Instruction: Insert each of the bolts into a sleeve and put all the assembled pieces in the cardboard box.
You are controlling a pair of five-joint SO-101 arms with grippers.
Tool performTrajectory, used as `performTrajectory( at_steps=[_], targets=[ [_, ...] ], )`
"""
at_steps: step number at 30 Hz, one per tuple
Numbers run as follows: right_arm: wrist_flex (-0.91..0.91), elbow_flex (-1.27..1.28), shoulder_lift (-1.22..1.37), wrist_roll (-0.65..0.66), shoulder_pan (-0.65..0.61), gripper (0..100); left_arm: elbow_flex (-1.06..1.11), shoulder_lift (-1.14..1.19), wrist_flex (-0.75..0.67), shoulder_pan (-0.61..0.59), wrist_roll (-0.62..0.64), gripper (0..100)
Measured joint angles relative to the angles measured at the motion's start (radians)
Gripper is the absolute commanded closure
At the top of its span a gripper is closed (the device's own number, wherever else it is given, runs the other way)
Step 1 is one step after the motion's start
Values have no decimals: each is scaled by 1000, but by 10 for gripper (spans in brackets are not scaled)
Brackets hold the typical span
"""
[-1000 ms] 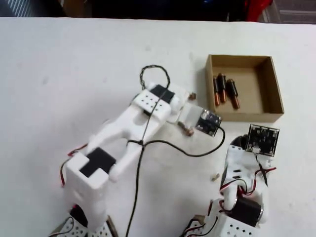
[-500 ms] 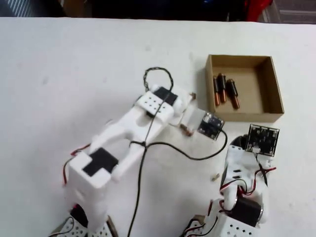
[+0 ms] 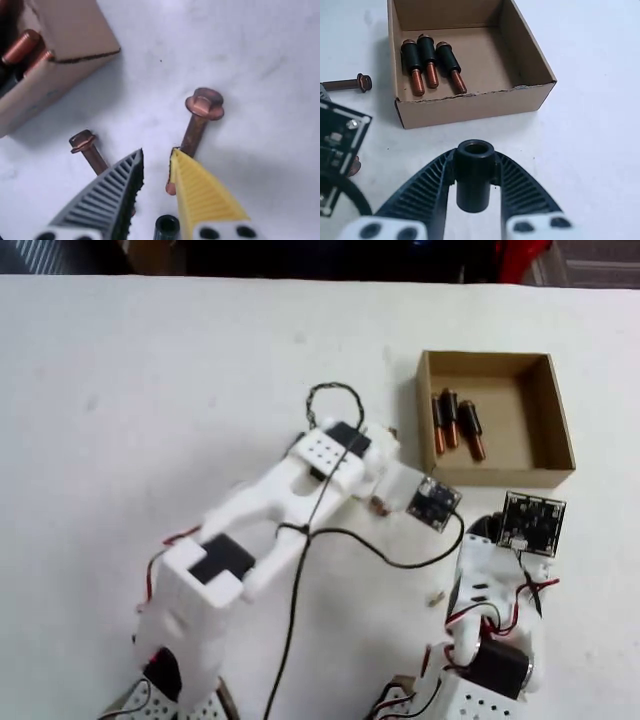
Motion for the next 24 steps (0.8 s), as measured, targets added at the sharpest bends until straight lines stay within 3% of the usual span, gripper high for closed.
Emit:
performTrajectory(
  at_steps=[24],
  targets=[
    [0, 0, 0, 0, 3, 981, -5, 0, 137, 61, -3, 872]
  ],
)
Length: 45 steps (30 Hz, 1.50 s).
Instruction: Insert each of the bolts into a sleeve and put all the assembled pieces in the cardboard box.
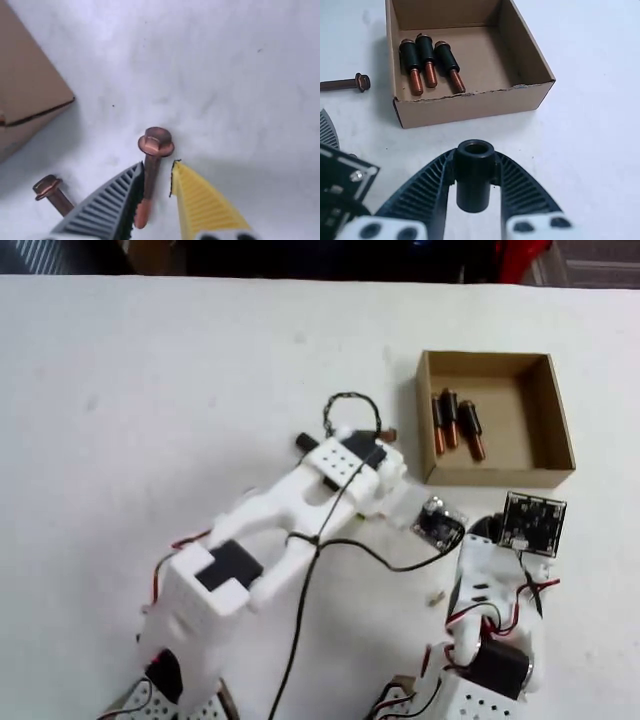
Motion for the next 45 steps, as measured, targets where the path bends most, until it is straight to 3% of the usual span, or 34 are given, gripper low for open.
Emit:
performTrajectory(
  at_steps=[20, 25, 38, 45],
  targets=[
    [0, 0, 0, 0, -2, 981, -23, 97, -69, 18, -3, 878],
    [0, 0, 0, 0, 0, 981, -23, 97, -66, 21, -3, 985],
    [0, 0, 0, 0, 0, 981, -23, 97, -35, 25, 0, 978],
    [0, 0, 0, 0, 0, 981, -46, 100, -17, 25, 196, 977]
  ],
)
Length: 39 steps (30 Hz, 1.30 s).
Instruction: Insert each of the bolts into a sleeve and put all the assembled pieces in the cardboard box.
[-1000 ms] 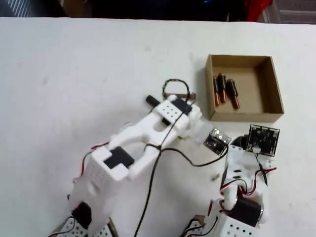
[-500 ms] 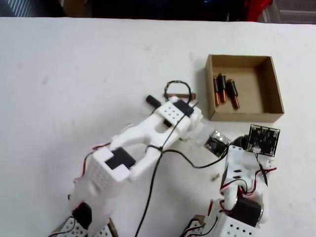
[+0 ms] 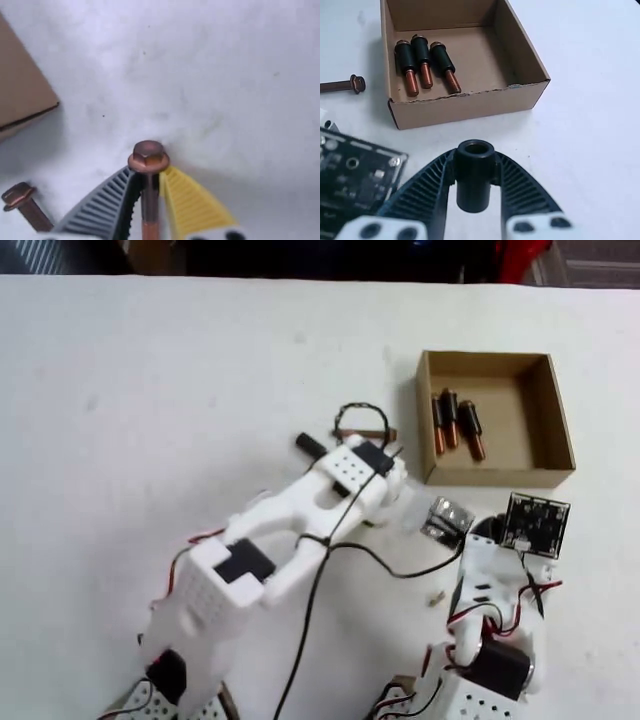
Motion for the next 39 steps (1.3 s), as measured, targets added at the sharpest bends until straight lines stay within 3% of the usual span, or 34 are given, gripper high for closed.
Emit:
performTrajectory(
  at_steps=[11, 16, 21, 29, 39],
  targets=[
    [0, 0, 0, -3, -3, 981, -38, 9, 2, 9, 694, 976],
    [0, 0, 0, -3, -3, 981, -38, 9, -5, 6, 885, 976],
    [0, 0, 0, -3, -3, 981, -38, 9, -20, -95, 1062, 976],
    [0, 0, 0, -3, -3, 981, -38, 9, -9, -290, 1174, 977],
    [0, 0, 0, -3, -3, 981, -38, 9, 71, -399, 1264, 977]
  ],
)
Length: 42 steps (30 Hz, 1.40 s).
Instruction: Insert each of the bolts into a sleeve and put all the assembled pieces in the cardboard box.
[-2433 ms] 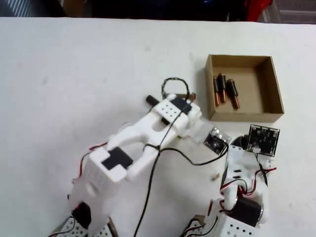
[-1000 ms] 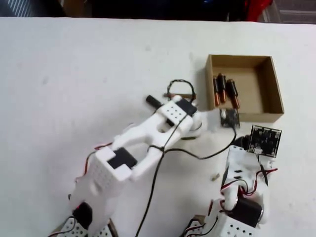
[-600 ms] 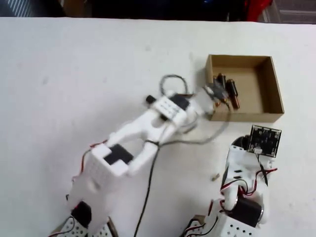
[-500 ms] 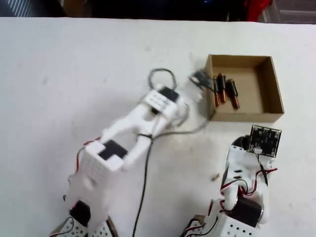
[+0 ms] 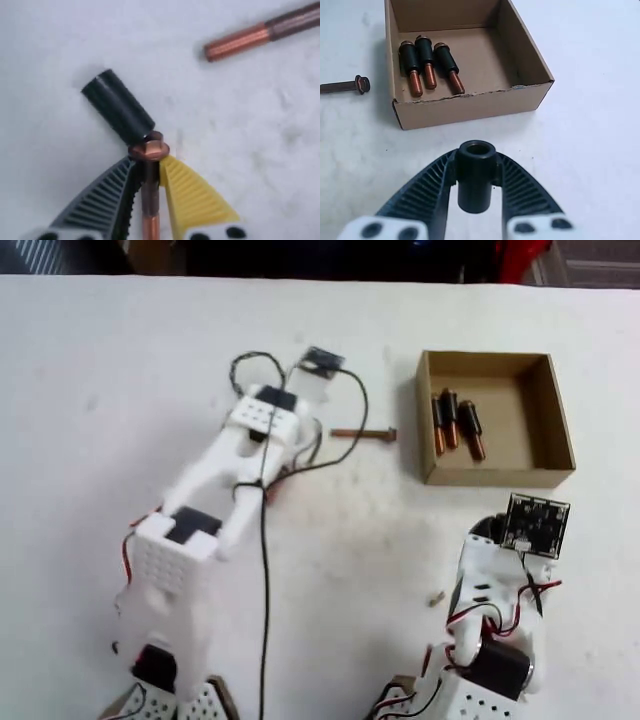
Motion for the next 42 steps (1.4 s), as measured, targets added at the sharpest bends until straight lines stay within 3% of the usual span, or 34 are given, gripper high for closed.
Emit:
performTrajectory(
  at_steps=[21, 36, 42],
  targets=[
    [0, 0, 0, 0, -3, 981, -12, 0, 201, -118, 15, 978],
    [6, 0, 0, 0, -147, 981, -12, 0, 206, -325, 14, 978],
    [14, 2, 0, 46, -311, 981, -12, 0, 206, -356, -9, 978]
  ],
)
